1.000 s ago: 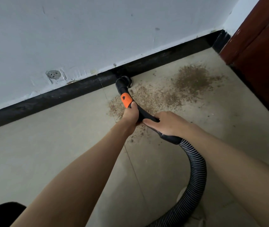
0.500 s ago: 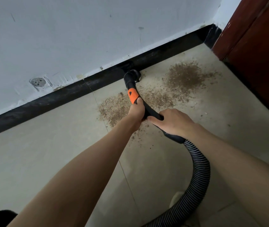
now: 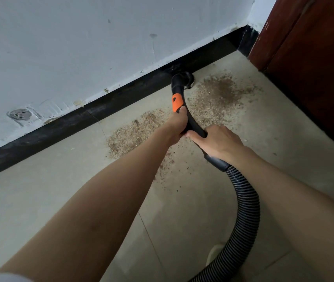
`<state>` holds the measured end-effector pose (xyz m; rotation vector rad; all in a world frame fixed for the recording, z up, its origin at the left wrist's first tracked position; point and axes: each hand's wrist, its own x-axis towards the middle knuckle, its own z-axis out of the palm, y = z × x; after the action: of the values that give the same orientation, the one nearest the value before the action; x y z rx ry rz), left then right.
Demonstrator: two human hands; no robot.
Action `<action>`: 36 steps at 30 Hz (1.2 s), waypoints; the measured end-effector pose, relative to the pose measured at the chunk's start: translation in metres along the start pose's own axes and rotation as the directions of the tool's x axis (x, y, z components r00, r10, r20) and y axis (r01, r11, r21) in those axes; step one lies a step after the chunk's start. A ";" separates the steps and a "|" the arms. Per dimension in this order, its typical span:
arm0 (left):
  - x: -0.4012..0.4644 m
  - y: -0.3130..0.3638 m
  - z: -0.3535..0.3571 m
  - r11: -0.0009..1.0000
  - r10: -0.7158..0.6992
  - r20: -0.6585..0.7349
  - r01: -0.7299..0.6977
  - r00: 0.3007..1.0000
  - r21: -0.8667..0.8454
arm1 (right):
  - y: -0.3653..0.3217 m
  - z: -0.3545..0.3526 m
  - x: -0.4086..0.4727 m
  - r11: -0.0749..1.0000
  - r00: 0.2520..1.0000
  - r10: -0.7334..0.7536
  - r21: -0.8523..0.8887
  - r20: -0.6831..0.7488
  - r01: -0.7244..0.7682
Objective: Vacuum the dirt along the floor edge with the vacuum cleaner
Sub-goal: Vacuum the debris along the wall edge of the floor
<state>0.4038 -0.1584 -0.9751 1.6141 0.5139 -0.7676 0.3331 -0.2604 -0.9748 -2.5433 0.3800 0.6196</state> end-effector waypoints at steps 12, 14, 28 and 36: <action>-0.019 -0.028 -0.058 0.996 -0.012 -0.007 0.011 1.000 -0.083 | -0.042 0.023 -0.031 0.998 0.998 -0.063 -0.026 0.024 0.064; -0.027 -0.038 -0.076 0.996 0.001 -0.026 -0.004 1.000 -0.089 | -0.054 0.032 -0.039 0.996 0.995 -0.088 0.004 0.047 0.088; -0.104 -0.123 -0.201 0.920 -0.115 -0.255 0.007 0.960 -0.391 | -0.153 0.096 -0.107 0.868 0.897 -0.371 -0.252 0.241 0.427; -0.113 -0.142 -0.222 0.928 -0.097 -0.312 -0.027 0.945 -0.371 | -0.169 0.113 -0.127 0.890 0.894 -0.349 -0.200 0.280 0.410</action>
<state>0.2700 0.0948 -0.9755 1.3785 0.8747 -0.3941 0.2464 -0.0409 -0.9331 -2.6323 -0.3035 0.8462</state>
